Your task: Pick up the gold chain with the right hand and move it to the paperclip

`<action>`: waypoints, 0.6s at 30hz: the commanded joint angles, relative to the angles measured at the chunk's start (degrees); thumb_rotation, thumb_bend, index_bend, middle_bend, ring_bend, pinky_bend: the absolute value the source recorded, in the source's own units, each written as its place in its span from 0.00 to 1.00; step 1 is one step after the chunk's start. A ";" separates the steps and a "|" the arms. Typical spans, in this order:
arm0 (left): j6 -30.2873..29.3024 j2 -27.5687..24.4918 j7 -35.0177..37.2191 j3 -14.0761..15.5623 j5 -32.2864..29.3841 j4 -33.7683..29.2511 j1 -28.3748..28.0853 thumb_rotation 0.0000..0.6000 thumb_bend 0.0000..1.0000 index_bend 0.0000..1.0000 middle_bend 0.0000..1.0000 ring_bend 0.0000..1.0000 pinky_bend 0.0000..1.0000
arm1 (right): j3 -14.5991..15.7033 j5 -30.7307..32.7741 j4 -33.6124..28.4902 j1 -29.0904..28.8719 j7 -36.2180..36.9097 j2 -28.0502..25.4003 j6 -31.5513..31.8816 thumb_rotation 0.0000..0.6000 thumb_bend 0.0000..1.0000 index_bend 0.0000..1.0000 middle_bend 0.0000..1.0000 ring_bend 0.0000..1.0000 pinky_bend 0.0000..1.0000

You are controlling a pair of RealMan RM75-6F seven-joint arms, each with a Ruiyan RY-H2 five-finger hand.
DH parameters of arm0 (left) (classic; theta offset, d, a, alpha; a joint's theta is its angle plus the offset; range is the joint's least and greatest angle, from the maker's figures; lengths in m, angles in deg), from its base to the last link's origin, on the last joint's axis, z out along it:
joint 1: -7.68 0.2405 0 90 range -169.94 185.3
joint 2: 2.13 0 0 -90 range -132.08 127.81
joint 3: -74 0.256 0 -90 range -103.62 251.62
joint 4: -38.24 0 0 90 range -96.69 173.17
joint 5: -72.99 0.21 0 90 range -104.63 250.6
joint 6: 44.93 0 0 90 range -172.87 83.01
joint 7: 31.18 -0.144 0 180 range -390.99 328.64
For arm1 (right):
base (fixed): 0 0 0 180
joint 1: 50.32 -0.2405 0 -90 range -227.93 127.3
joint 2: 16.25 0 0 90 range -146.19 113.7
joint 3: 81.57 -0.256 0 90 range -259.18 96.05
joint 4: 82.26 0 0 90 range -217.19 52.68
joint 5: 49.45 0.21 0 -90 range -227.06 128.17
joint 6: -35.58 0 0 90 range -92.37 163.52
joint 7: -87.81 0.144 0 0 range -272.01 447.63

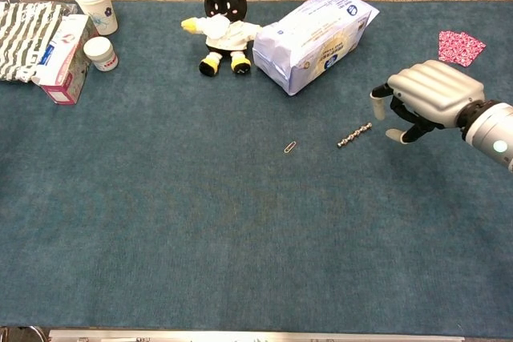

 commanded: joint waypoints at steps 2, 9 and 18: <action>-0.16 -0.06 0.23 0.02 -0.11 0.14 0.17 1.00 0.18 0.00 0.10 0.04 0.00 | 0.66 0.72 0.48 -1.02 -1.32 1.08 -0.89 1.00 0.24 0.52 0.90 1.00 1.00; -0.25 0.12 0.80 0.09 -0.21 0.64 0.37 1.00 0.18 0.00 0.10 0.04 0.00 | 1.30 2.53 2.55 -2.24 -2.81 3.51 -1.54 1.00 0.24 0.52 0.90 1.00 1.00; -0.07 0.07 1.53 0.10 -0.29 1.25 0.40 1.00 0.18 0.00 0.10 0.04 0.00 | 1.30 4.82 5.28 -3.89 -5.01 6.81 -1.75 1.00 0.24 0.52 0.90 1.00 1.00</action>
